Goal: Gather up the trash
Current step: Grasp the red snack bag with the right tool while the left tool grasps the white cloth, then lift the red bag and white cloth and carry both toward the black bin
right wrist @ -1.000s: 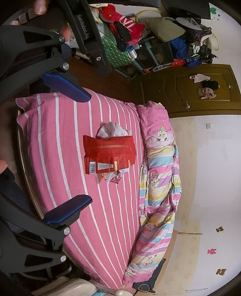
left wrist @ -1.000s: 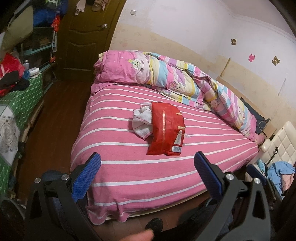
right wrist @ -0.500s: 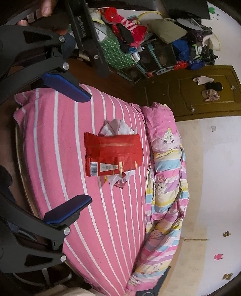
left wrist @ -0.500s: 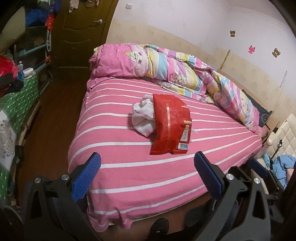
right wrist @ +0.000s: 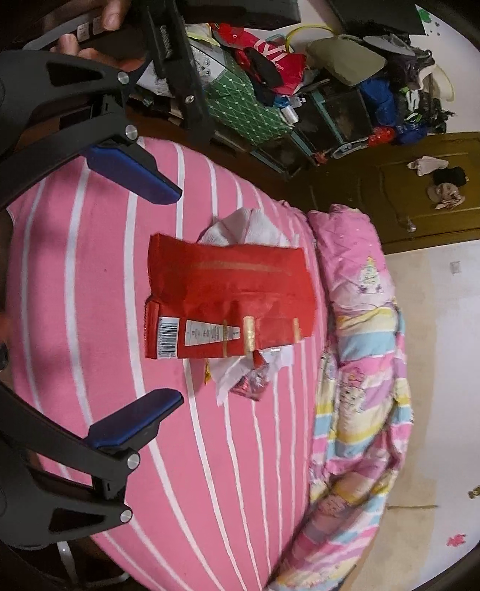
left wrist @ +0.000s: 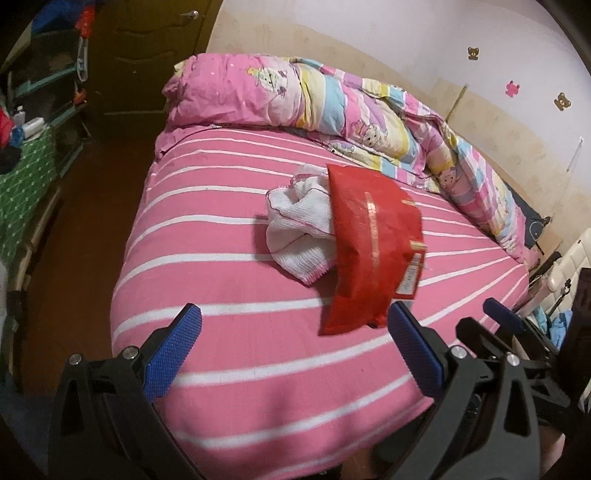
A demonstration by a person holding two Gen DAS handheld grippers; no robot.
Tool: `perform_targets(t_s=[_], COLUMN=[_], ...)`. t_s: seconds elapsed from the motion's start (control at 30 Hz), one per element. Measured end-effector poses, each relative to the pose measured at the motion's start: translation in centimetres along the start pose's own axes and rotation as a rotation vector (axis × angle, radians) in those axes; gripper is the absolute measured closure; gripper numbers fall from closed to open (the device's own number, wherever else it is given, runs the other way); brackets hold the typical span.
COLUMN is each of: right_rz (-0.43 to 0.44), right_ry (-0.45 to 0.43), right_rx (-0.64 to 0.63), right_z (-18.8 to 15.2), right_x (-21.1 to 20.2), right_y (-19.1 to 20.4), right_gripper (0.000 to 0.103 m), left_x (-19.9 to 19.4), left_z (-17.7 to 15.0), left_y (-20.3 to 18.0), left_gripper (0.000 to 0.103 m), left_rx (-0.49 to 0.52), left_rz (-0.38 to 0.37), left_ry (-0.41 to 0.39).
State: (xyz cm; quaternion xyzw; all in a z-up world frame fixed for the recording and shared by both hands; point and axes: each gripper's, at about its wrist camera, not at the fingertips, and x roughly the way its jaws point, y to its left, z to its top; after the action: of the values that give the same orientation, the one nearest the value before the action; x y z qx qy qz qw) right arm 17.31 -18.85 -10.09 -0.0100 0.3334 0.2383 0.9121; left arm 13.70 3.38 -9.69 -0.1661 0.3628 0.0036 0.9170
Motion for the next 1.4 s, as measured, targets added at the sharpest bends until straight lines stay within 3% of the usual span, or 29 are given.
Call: perform_targets(t_s=[0.3, 0.47, 0.57, 0.63, 0.7, 0.77, 0.8, 0.9, 1.03, 1.2, 1.27, 1.4], right_rz=[0.017, 0.029, 0.040, 0.064, 0.062, 0.058, 0.050, 0.054, 0.063, 0.068, 0.071, 0.062], right_ry=[0.061, 0.083, 0.104, 0.110, 0.110, 0.102, 0.107, 0.110, 0.099, 0.086, 0.078, 0.059], right_rx=[0.041, 0.049, 0.073, 0.094, 0.088, 0.090, 0.089, 0.102, 0.094, 0.106, 0.111, 0.102], right_z=[0.5, 1.1, 1.2, 1.3, 1.3, 1.4, 1.5, 1.4, 1.2, 1.0, 1.0, 1.1], right_x=[6.2, 8.3, 9.5, 10.0, 10.0, 9.8, 9.8, 9.7, 9.0, 8.3, 8.0, 7.2], right_y=[-3.3, -4.2, -4.7, -4.8, -4.5, -4.4, -4.3, -4.5, -4.3, -4.2, -4.1, -3.9], right_gripper=[0.005, 0.007, 0.020, 0.035, 0.039, 0.053, 0.074, 0.086, 0.092, 0.093, 0.094, 0.095], left_x=[7.1, 9.8, 10.7, 11.2, 11.8, 12.4, 12.6, 13.2, 13.6, 14.0, 14.1, 13.7], left_z=[3.3, 5.2, 6.0, 6.5, 6.9, 7.0, 7.1, 7.4, 7.4, 7.4, 7.3, 7.2], left_y=[0.9, 1.3, 0.9, 0.5, 0.3, 0.4, 0.5, 1.1, 1.5, 2.1, 2.2, 1.9], left_gripper=[0.006, 0.006, 0.007, 0.009, 0.013, 0.024, 0.024, 0.031, 0.039, 0.064, 0.080, 0.091], left_rx=[0.107, 0.058, 0.049, 0.052, 0.047, 0.028, 0.021, -0.020, -0.044, -0.076, -0.079, -0.062], left_rz=[-0.013, -0.096, -0.115, -0.126, -0.136, -0.148, -0.144, -0.151, -0.154, -0.158, -0.164, -0.179], left_ry=[0.024, 0.054, 0.062, 0.065, 0.077, 0.102, 0.112, 0.129, 0.140, 0.151, 0.154, 0.135])
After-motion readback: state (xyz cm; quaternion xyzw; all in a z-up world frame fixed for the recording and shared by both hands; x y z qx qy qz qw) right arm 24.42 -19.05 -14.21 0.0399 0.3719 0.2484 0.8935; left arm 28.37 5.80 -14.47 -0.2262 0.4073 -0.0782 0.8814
